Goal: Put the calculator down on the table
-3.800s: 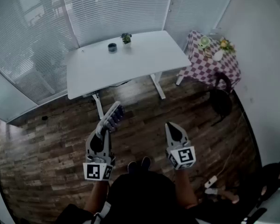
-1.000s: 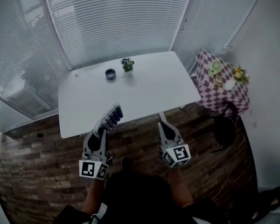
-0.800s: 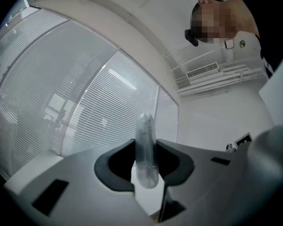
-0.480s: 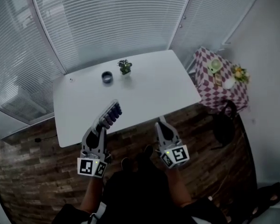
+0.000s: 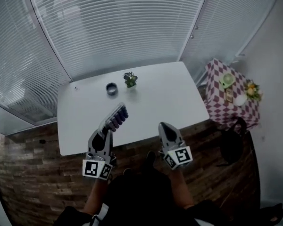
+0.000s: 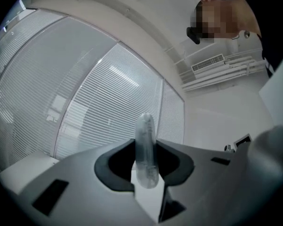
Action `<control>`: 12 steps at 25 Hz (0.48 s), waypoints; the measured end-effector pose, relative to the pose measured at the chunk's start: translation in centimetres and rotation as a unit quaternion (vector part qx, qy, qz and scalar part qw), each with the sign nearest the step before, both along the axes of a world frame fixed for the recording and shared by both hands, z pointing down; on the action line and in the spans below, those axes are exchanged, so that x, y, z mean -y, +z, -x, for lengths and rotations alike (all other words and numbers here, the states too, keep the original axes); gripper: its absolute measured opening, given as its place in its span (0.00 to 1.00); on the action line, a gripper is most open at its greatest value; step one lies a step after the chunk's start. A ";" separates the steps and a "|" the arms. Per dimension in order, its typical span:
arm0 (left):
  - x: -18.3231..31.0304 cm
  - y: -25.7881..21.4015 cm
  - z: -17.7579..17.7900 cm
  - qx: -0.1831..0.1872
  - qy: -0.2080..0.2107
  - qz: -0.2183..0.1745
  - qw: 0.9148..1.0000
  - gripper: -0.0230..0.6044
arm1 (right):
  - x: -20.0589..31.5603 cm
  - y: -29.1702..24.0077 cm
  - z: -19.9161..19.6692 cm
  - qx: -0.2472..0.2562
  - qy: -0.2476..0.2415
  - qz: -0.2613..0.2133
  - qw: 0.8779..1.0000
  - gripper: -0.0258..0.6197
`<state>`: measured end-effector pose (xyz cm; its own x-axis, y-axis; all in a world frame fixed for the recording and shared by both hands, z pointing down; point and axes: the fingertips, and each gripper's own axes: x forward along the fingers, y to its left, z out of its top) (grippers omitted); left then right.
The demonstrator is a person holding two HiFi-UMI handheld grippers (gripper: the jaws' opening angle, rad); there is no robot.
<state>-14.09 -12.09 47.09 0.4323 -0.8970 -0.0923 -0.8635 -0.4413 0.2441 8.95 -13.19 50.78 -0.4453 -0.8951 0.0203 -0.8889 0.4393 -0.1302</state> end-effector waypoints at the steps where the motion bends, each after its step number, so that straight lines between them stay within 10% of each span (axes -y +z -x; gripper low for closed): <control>1: 0.7 0.0 -0.7 -0.001 -0.003 0.001 1.000 0.19 | 1.0 0.0 -0.6 -0.005 -0.004 0.000 1.000 0.05; 12: 6.3 -0.3 -5.3 0.000 -0.048 0.007 0.999 0.19 | 8.4 -0.1 -4.7 -0.006 -0.056 -0.003 0.998 0.05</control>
<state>-8.78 -18.43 46.83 0.3447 -0.9353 -0.0798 -0.9015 -0.3536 0.2496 13.64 -21.62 50.66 -0.5425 -0.8398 0.0205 -0.8355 0.5368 -0.1169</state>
